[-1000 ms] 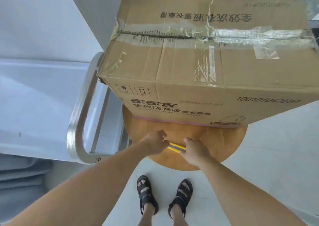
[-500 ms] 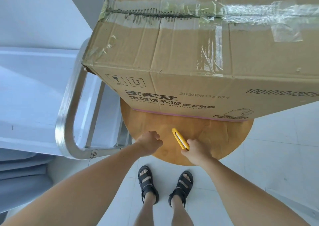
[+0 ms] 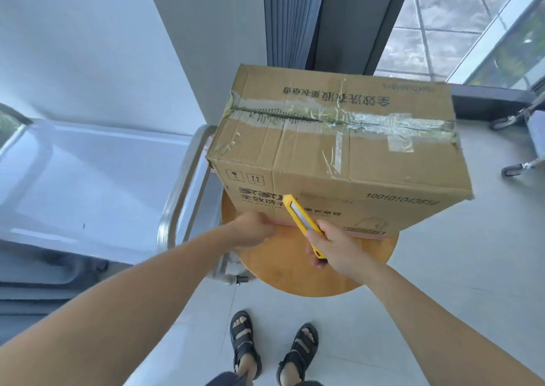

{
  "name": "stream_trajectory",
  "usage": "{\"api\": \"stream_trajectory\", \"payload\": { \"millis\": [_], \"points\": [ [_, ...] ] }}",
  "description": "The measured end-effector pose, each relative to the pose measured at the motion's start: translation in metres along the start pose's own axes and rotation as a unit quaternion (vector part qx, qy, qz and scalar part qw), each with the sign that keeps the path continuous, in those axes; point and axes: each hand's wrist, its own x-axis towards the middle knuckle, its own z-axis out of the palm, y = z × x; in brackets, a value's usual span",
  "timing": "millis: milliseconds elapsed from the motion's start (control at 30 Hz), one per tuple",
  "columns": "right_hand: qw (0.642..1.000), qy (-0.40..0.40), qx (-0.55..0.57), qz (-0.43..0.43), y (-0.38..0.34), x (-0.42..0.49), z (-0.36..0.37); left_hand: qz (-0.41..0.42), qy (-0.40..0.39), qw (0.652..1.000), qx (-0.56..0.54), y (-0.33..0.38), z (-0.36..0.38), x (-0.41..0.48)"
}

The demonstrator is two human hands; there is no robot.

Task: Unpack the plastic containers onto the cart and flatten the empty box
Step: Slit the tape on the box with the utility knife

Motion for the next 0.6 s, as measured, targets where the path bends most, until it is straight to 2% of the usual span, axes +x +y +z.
{"api": "stream_trajectory", "payload": {
  "millis": [67,133,233,300,467,600],
  "points": [
    [0.999,0.006,0.021,-0.029,-0.028,-0.014,-0.007,0.016,-0.017,1.0,-0.014,0.015,-0.016,-0.016],
    [0.996,-0.005,0.077,-0.052,-0.051,-0.024,-0.013,0.032,-0.016,0.995,-0.098,0.031,-0.031,-0.031],
    [0.99,-0.02,0.117,-0.071,-0.077,-0.035,-0.021,0.069,0.006,0.96,-0.272,0.057,-0.045,-0.053],
    [0.987,-0.03,0.126,-0.094,-0.088,-0.043,-0.024,0.096,0.014,0.937,-0.337,0.072,-0.05,-0.062],
    [0.98,-0.009,0.148,-0.131,-0.101,-0.057,-0.032,0.15,0.039,0.894,-0.42,0.096,-0.047,-0.078],
    [0.981,-0.013,0.137,-0.139,-0.106,-0.059,-0.039,0.193,0.087,0.878,-0.43,0.107,-0.045,-0.085]
  ]
}}
